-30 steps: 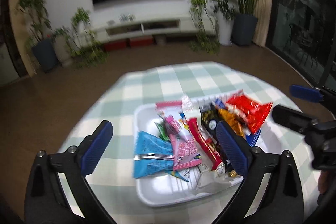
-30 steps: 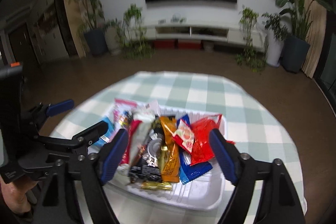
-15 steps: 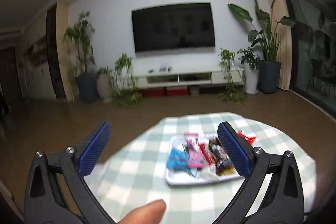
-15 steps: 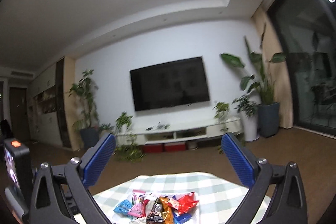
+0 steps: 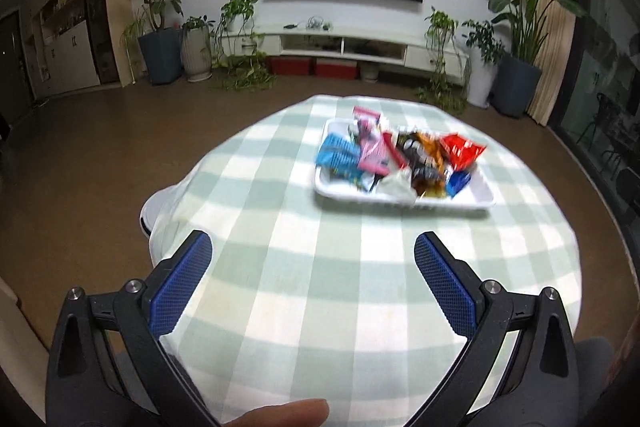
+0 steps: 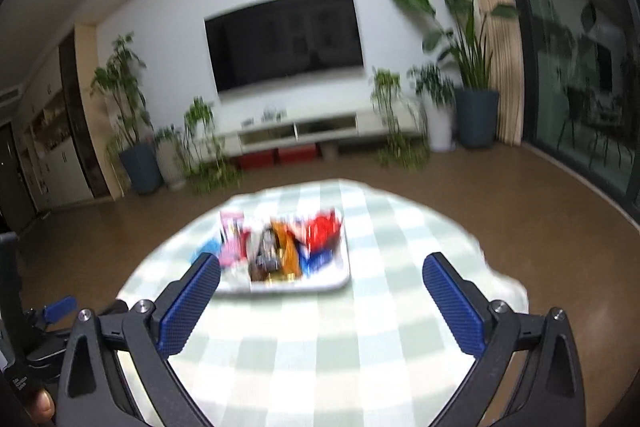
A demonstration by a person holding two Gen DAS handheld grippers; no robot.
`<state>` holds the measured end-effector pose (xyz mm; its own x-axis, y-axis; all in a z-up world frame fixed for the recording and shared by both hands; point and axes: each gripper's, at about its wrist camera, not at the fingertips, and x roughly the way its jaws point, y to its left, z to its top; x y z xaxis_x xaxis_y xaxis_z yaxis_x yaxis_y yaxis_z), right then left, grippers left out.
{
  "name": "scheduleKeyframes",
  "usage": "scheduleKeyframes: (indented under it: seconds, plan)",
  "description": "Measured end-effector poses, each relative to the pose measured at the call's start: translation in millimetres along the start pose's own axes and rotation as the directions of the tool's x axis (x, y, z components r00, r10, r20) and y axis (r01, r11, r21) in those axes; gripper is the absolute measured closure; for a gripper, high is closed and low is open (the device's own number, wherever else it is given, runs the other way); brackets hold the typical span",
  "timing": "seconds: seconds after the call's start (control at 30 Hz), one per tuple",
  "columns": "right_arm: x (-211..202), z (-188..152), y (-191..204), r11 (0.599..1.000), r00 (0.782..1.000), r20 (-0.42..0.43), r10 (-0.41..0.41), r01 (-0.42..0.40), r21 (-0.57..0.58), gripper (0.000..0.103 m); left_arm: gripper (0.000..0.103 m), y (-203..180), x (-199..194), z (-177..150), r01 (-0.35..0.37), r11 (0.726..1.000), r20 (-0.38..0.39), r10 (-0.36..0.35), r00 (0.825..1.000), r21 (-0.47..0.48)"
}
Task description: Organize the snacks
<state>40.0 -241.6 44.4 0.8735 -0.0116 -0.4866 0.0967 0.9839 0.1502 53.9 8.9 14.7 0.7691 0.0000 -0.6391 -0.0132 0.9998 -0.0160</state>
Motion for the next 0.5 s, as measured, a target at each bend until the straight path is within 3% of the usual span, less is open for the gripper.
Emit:
scheduleKeyframes:
  seconds: [0.2,0.5]
  plan:
    - [9.2,-20.5,8.1,1.000,0.997,-0.072,0.003,-0.004,-0.019,0.000,0.000,-4.5,20.8,-21.7,0.001,1.000,-0.036,0.000,0.999,0.029]
    - [21.6,-33.5,22.6,0.998,0.992,-0.124,0.007,-0.014,-0.056,0.000,0.000,-8.5,22.6,-17.3,0.007,0.999,-0.048,-0.005,0.999,0.042]
